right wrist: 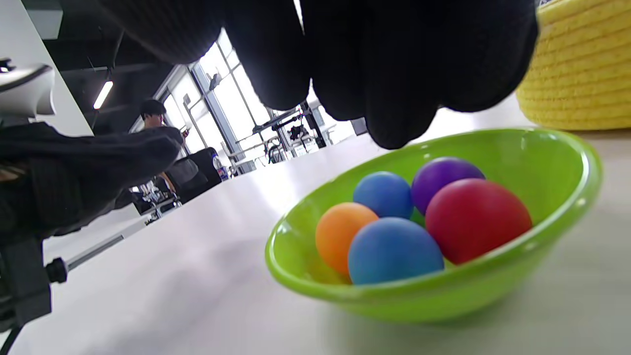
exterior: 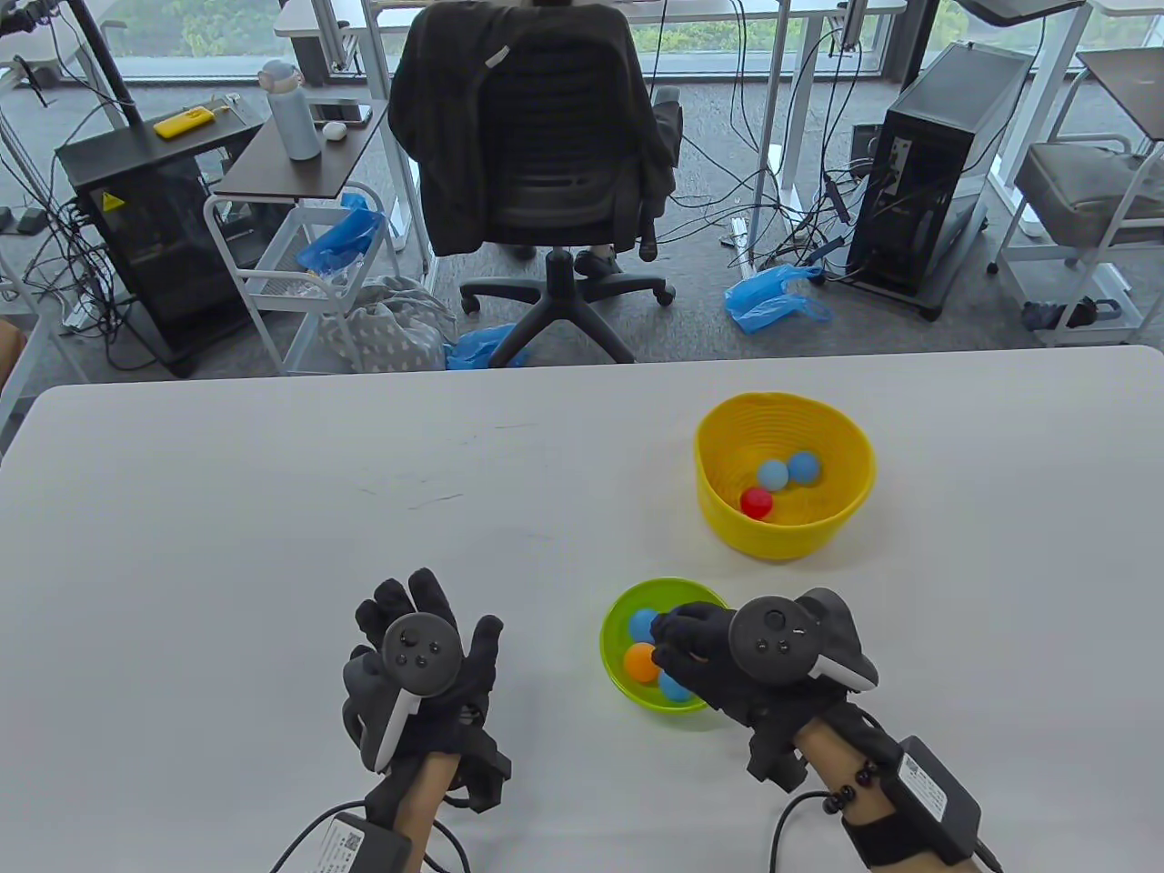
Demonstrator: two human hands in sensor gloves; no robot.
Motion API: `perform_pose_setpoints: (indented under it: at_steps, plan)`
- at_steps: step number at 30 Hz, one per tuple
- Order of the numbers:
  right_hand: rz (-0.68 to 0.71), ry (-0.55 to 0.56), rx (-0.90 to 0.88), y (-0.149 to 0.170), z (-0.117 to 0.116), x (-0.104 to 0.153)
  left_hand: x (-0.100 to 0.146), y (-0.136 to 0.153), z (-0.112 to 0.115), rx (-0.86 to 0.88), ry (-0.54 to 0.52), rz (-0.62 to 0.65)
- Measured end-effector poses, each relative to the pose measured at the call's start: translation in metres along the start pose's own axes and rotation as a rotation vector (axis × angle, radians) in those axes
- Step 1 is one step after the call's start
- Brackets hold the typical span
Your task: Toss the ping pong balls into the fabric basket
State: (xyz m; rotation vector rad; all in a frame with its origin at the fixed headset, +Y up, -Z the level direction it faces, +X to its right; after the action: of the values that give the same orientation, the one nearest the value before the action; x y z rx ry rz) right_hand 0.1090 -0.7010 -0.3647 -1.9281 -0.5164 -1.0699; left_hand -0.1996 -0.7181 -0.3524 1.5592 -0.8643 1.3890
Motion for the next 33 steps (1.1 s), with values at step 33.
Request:
perform_pose_setpoints:
  at_steps: [33]
  plan:
    - [-0.146, -0.21, 0.202, 0.005, -0.048, -0.021, 0.0, -0.002, -0.001, 0.005, -0.004, 0.009]
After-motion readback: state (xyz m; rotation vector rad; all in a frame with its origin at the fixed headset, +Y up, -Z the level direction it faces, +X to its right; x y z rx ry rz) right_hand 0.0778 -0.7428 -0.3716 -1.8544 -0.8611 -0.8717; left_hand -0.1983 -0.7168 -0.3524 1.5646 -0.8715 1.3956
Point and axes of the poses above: the tracker on the back of each hand, its own y axis roughly to the little-finger side, its own x axis roughly from the fingertips to the wrist, z = x × y, the point moved 2 cm from there along -x, roughly from the wrist to the fingertips, and after that the axes turned 8 degrees about -x, right-handed, at the moved point
